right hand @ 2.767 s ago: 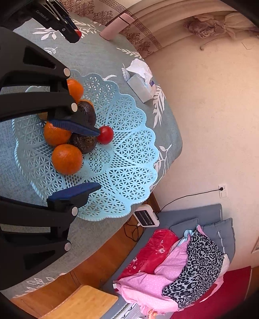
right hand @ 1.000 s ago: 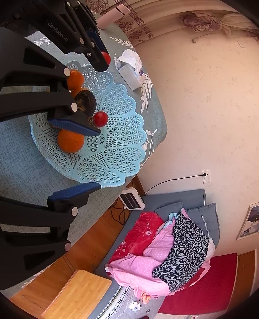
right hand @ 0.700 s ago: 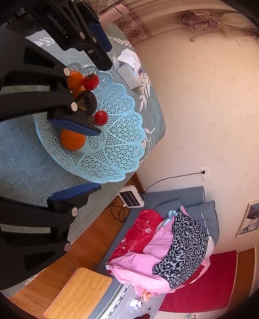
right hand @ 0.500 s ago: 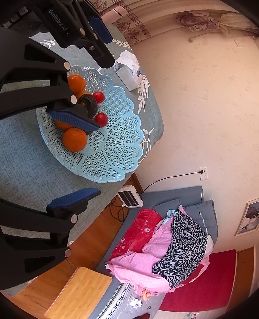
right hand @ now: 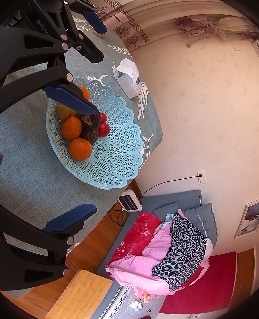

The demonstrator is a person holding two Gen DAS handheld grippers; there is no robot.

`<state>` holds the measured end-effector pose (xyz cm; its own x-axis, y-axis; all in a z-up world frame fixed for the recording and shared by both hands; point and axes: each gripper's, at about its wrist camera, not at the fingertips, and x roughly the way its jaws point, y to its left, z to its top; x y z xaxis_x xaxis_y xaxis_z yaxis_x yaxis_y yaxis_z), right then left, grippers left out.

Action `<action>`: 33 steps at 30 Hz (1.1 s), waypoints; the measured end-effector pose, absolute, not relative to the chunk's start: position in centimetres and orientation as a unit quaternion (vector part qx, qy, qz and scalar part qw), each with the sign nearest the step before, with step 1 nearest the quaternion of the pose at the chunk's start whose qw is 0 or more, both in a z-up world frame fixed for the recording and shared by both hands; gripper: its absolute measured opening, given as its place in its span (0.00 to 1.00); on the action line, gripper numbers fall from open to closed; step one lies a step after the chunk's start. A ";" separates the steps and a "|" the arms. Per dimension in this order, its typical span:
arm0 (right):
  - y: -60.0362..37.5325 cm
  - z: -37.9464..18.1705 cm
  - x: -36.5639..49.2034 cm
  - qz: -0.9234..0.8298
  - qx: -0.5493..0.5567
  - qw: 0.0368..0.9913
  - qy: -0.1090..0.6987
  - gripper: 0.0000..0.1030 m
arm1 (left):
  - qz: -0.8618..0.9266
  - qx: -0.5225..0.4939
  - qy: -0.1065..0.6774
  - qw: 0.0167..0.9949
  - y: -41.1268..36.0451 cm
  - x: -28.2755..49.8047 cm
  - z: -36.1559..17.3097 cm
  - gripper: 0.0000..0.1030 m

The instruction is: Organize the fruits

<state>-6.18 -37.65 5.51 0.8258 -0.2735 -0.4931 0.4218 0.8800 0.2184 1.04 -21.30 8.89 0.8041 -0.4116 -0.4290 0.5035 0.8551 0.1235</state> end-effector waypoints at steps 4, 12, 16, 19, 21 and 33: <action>-36.9 5.3 -6.0 -0.176 0.149 0.942 0.244 0.95 | -0.222 0.125 0.210 0.944 -20.6 1.0 8.2 0.94; -33.9 4.2 -5.3 -0.163 0.088 0.943 0.275 0.97 | -0.186 0.118 0.231 0.948 -18.9 1.6 7.4 0.95; -33.2 3.6 -4.8 -0.156 0.075 0.942 0.288 0.97 | -0.171 0.122 0.236 0.949 -18.4 1.7 6.9 0.95; -32.9 3.2 -4.6 -0.152 0.073 0.941 0.293 0.97 | -0.165 0.121 0.239 0.949 -18.1 1.6 6.6 0.95; -32.8 3.1 -4.5 -0.152 0.072 0.941 0.295 0.97 | -0.161 0.121 0.241 0.949 -17.9 1.6 6.4 0.95; -32.6 2.4 -4.1 -0.154 0.068 0.938 0.302 0.97 | -0.153 0.127 0.256 0.946 -17.5 1.9 5.3 0.95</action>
